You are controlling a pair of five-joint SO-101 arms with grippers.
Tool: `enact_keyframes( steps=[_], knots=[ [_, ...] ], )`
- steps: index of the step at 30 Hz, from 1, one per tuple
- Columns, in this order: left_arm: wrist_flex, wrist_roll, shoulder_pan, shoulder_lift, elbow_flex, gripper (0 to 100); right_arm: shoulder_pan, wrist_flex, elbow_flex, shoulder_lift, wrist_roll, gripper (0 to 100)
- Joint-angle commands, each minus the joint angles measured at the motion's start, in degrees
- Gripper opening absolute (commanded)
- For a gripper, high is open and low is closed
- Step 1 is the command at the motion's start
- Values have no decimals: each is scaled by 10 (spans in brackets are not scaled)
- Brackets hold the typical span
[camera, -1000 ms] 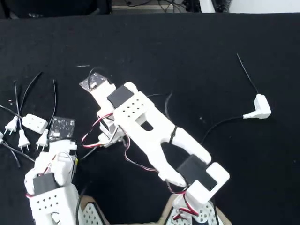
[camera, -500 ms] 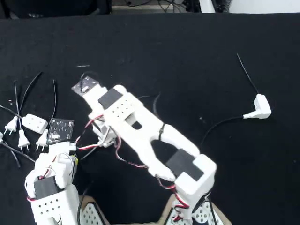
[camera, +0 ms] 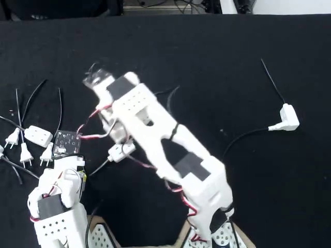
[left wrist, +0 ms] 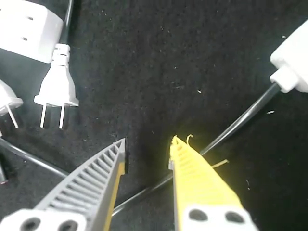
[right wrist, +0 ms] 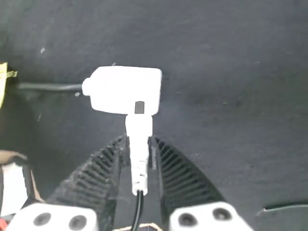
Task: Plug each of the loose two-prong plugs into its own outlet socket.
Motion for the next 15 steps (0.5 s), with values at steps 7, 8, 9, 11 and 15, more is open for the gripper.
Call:
enact_keyframes(
  steps=[7,8,9,11,15],
  knots=[
    [2,4,1,1,-5,152,26,18,-22,26,0,11],
    [2,4,1,1,-5,152,25,18,-22,27,0,11],
    [2,4,1,1,-5,152,22,18,-22,26,0,11],
    [2,4,1,1,-5,152,19,18,-21,27,0,11],
    [2,4,1,1,-5,152,14,17,-7,31,0,11]
  ],
)
